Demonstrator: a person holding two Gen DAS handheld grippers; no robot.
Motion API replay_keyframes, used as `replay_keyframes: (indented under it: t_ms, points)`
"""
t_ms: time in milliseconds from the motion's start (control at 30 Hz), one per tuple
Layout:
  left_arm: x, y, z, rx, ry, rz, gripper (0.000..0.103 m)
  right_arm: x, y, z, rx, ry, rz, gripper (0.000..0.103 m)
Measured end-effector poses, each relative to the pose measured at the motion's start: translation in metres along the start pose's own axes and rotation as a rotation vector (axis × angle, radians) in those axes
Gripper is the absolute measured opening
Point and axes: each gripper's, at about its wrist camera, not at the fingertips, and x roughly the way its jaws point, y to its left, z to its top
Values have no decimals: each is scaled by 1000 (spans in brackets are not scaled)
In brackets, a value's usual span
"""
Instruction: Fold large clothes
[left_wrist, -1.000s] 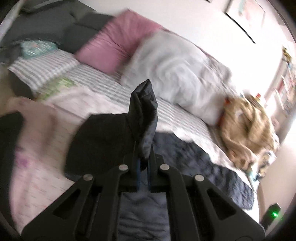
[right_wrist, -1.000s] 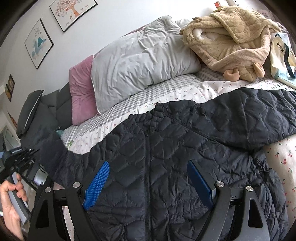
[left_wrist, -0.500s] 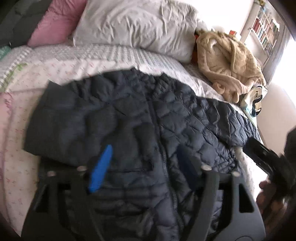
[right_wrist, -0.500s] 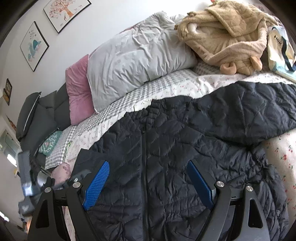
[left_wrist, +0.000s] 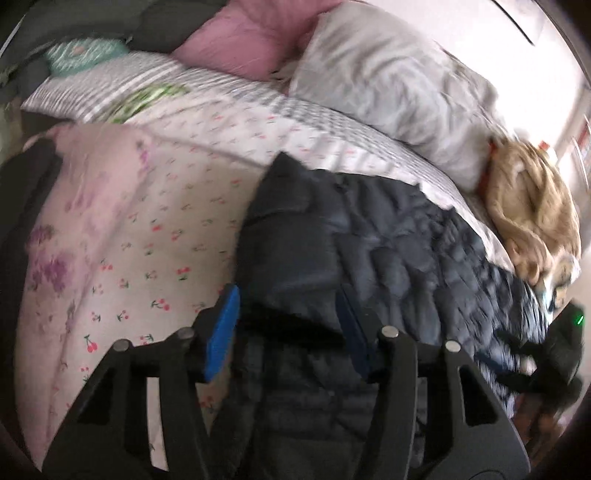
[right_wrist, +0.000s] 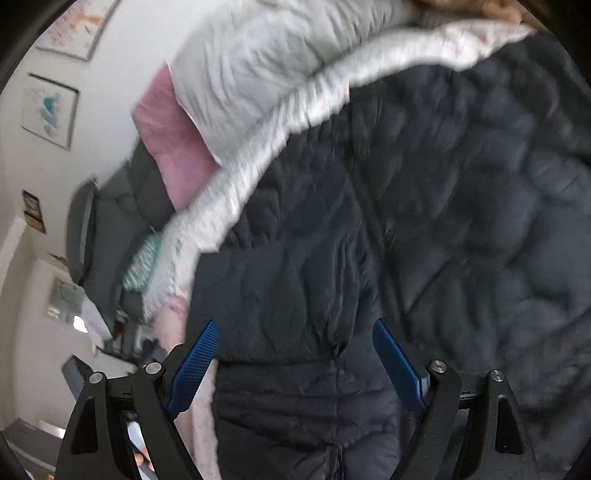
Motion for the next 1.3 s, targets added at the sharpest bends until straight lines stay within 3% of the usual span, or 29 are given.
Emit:
replay_keyframes:
  t_ms: [67, 200, 333, 367, 533, 733, 867, 967, 1100, 1300]
  points:
    - [8, 6, -1, -29, 8, 3, 56, 28, 0, -4, -25, 45, -64, 78]
    - [11, 4, -1, -31, -7, 20, 56, 50, -1, -6, -28, 32, -96, 62]
    - [10, 0, 0, -18, -29, 25, 62, 44, 15, -2, -83, -4, -49, 16]
    - [10, -1, 0, -15, -31, 25, 62, 41, 20, -1, -111, -18, -41, 11]
    - [8, -1, -1, -32, -34, 15, 62, 16, 41, 8, -195, -110, -47, 8]
    - [3, 2, 0, -33, -62, 14, 62, -28, 45, 26, -270, -239, -128, 7]
    - [4, 14, 2, -59, -70, 22, 61, -32, 26, 35, -298, -260, -241, 7]
    - [8, 24, 5, -78, -76, 40, 49, -23, 6, 40, -311, -247, -352, 8]
    - [17, 21, 8, -63, -85, 40, 36, -19, -26, 46, -232, -221, -396, 9]
    - [41, -16, -2, 29, -86, -10, 36, -31, -51, 51, -86, -218, -321, 14]
